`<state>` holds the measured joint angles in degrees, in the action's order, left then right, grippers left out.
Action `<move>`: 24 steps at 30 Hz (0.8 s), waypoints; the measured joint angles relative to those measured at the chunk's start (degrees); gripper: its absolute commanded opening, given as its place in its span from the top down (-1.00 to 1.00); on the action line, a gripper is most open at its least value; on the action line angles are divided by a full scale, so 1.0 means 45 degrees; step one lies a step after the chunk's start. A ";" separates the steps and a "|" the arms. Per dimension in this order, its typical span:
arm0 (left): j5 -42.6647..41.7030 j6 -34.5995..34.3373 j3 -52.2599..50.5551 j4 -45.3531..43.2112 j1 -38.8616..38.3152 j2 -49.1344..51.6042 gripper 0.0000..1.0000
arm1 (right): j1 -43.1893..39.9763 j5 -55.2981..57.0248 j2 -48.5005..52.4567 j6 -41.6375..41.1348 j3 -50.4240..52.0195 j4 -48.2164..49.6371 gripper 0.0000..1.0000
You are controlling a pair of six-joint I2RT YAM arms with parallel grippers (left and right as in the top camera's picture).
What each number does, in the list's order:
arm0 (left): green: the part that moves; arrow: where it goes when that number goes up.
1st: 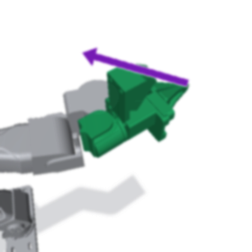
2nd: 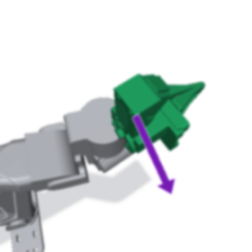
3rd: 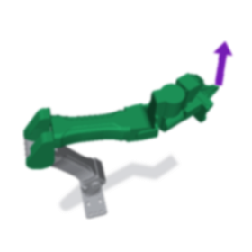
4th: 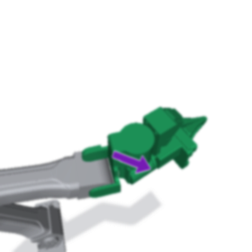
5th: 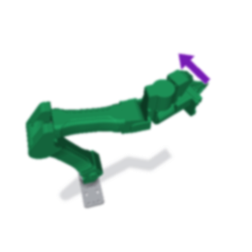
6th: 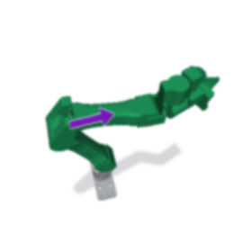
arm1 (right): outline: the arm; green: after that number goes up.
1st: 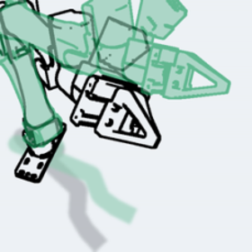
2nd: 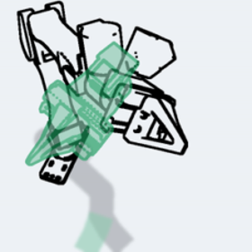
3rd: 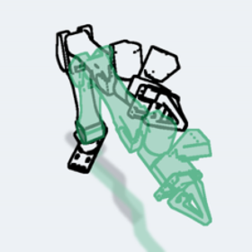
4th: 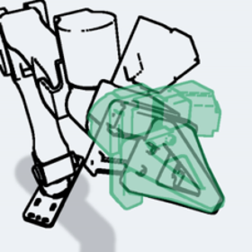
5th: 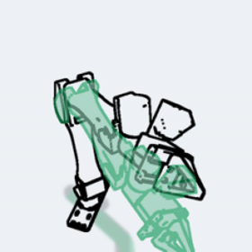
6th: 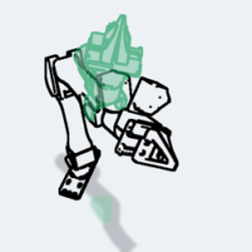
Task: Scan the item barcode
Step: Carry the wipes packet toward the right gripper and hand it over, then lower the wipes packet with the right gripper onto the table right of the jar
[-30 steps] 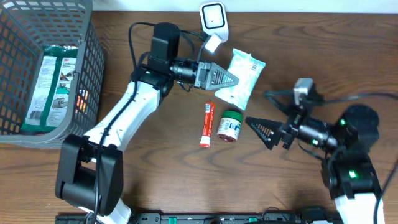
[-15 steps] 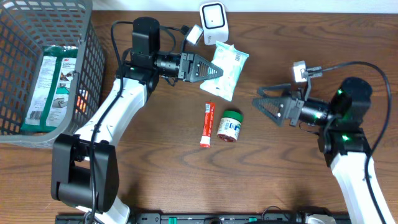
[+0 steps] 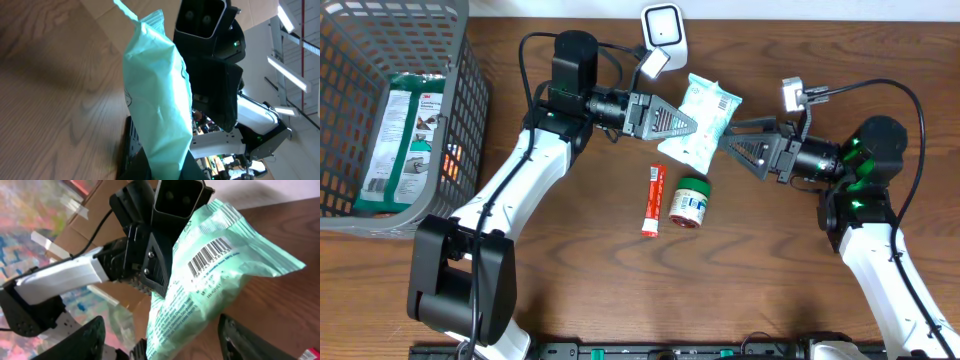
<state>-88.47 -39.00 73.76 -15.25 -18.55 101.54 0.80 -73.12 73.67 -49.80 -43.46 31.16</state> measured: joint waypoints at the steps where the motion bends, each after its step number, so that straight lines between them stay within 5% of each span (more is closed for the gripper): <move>1: 0.0005 0.0000 0.0000 0.0000 0.0000 0.0000 0.85 | 0.0024 0.0010 0.0000 -0.0053 0.0000 0.0000 -0.31; 3: 0.0005 0.0000 0.0000 0.0005 0.0000 0.0000 0.85 | 0.0253 0.0175 0.0000 -0.0214 0.0000 -0.0121 -0.27; 8: -0.0272 0.0000 0.0000 -0.0019 -0.0010 0.0000 0.74 | 0.1049 0.0850 0.0000 0.0121 0.0005 -0.0631 0.85; 10: -0.0350 -0.0010 0.0000 -0.0097 -0.0010 -0.0015 0.29 | 0.1064 0.1069 0.0024 0.0189 0.0024 -0.0733 0.87; 14: -0.0267 0.0015 0.0010 0.0010 -0.0019 -0.0010 -0.29 | 0.1064 0.1141 0.0024 0.0432 0.0029 -0.0680 0.85; 24: 0.0777 0.1054 0.0015 -0.0034 0.0729 -0.0010 -0.44 | 0.0155 0.0753 0.0024 0.2220 0.0010 -0.4201 0.90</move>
<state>-84.97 -34.26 73.82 -15.40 -15.27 101.49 1.50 -69.73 73.78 -39.81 -43.42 12.25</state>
